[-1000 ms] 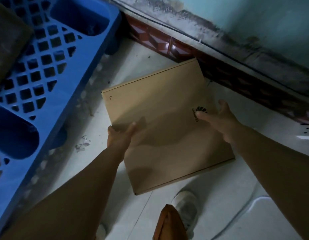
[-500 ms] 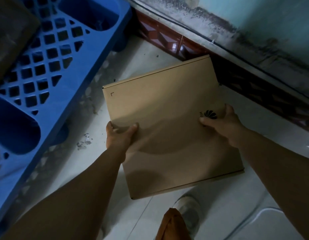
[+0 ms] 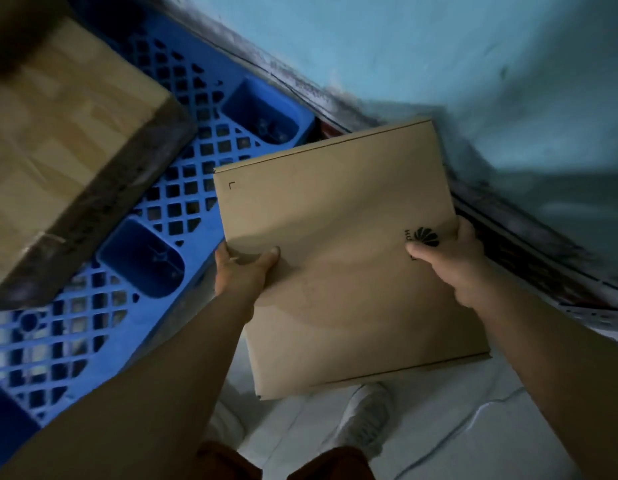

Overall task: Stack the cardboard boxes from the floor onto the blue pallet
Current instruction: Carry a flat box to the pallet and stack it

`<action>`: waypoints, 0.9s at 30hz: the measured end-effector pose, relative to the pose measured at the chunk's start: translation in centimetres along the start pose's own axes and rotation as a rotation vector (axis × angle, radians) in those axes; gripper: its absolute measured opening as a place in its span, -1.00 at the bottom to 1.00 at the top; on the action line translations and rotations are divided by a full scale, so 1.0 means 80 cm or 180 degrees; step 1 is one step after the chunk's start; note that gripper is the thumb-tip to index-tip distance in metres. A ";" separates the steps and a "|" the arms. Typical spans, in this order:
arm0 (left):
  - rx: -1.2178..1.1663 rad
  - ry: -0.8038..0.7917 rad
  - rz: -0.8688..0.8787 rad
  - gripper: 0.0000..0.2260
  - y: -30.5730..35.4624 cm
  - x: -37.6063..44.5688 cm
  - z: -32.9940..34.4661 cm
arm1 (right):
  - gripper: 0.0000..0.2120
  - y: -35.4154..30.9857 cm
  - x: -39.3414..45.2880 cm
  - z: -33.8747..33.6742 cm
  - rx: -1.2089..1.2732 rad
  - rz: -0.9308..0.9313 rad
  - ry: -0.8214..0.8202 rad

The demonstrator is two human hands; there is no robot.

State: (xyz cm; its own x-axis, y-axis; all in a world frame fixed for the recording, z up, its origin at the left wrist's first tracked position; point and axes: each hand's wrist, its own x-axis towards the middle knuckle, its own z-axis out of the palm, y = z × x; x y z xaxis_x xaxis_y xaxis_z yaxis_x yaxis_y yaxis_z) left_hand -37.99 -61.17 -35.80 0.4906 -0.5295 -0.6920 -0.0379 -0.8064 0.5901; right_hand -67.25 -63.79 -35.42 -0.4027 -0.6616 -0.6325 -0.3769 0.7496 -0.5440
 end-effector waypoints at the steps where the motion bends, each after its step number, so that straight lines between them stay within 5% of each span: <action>1: -0.0037 0.0006 0.0004 -0.22 0.011 -0.006 -0.013 | -0.08 -0.013 -0.007 -0.002 -0.0015 -0.0058 0.0014; 13: -0.0426 0.0144 0.0094 -0.27 0.124 -0.037 -0.193 | -0.17 -0.200 -0.124 0.026 -0.0133 -0.0405 0.0002; 25: -0.0837 0.0643 0.0064 -0.38 0.151 0.030 -0.401 | -0.29 -0.378 -0.230 0.178 -0.0109 -0.1003 -0.0407; 27: -0.0928 0.0710 -0.0027 -0.38 0.146 0.044 -0.433 | -0.17 -0.398 -0.240 0.211 -0.0263 -0.1102 -0.0481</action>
State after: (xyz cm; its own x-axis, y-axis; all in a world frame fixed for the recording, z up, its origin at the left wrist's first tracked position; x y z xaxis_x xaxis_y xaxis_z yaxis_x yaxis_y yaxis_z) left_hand -6.58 -63.37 -16.94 0.6688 -0.4268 -0.6088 0.2008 -0.6847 0.7007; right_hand -33.44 -74.65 -15.27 -0.1148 -0.8603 -0.4966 -0.5374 0.4743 -0.6973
